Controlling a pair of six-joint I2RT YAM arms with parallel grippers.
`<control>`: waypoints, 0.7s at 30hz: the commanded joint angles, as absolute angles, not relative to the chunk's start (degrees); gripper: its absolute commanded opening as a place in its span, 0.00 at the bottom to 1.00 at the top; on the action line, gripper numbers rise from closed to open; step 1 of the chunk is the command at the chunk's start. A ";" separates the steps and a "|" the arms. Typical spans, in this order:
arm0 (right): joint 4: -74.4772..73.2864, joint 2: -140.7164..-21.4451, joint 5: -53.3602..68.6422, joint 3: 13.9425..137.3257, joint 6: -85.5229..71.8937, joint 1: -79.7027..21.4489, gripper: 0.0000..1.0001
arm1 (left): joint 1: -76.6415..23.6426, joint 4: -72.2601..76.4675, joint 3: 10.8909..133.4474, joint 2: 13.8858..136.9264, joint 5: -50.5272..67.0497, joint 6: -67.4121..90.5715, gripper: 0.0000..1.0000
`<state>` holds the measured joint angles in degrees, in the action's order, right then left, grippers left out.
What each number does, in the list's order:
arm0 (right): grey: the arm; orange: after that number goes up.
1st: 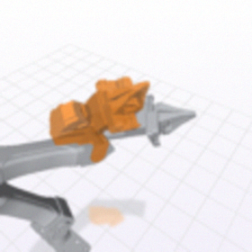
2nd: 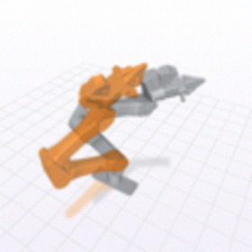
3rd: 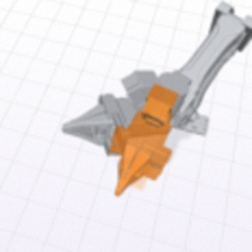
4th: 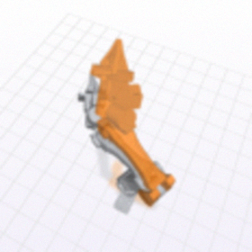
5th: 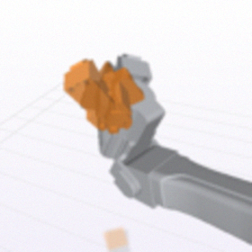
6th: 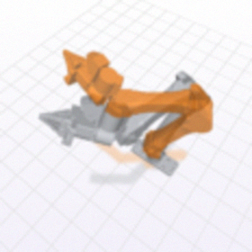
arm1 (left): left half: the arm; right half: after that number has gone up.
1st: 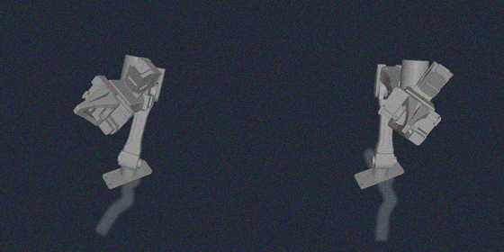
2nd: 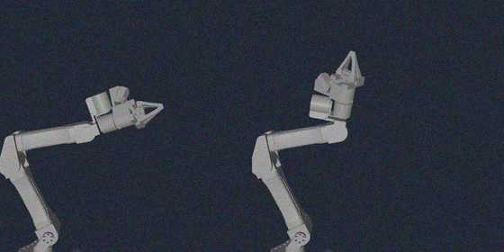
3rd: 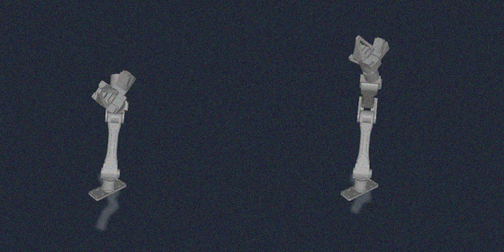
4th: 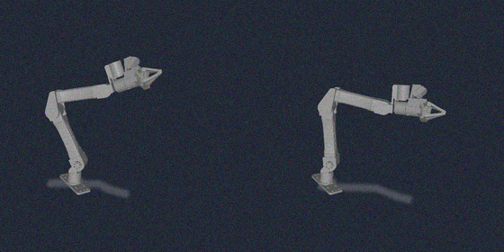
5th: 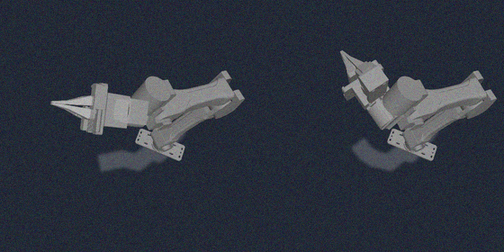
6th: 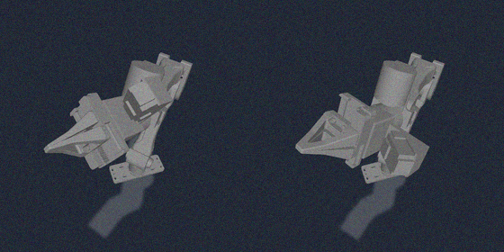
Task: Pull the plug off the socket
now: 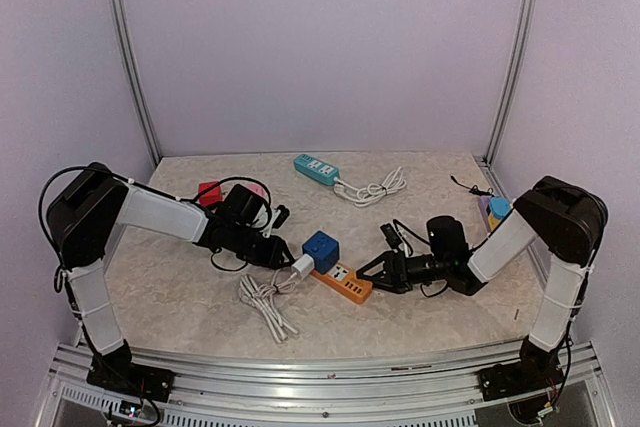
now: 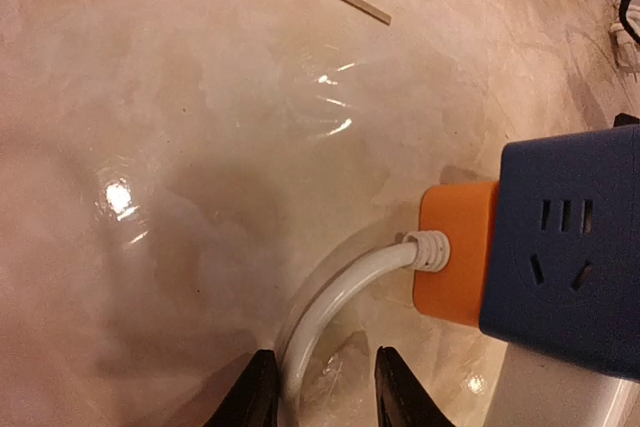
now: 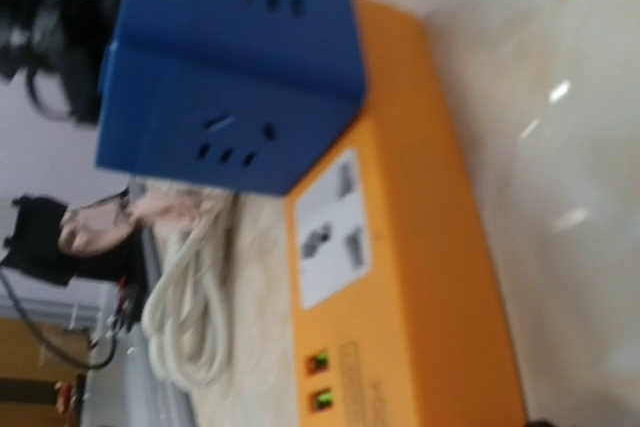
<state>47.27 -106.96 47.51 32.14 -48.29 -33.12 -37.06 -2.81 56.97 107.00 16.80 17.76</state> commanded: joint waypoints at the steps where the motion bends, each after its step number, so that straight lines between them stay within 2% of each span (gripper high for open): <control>1: 54.07 -104.33 46.94 29.00 -52.44 -35.75 0.85 | -36.80 -0.86 59.60 109.84 23.17 15.82 0.33; 5: 43.27 -99.09 43.99 30.87 -44.93 -35.77 0.83 | -36.71 -2.01 60.63 109.18 20.89 14.50 0.34; 8: 30.58 -93.63 39.08 34.69 -36.27 -35.77 0.83 | -35.16 -2.27 58.23 104.64 17.62 14.36 0.45; 12: 15.71 -88.11 31.27 41.12 -25.67 -36.01 0.84 | -33.24 -1.12 52.54 94.92 14.92 13.28 0.55; 17: 4.35 -87.79 23.03 49.09 -16.31 -37.47 0.87 | -33.63 2.21 45.15 82.97 16.21 11.57 0.68; 21: 0.49 -90.48 22.60 54.33 -13.59 -39.15 0.87 | -35.78 5.97 39.25 76.43 14.88 12.53 0.72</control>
<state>10.90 -88.12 26.48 50.83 -20.38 -37.10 -33.87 1.98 44.40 80.44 16.01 12.97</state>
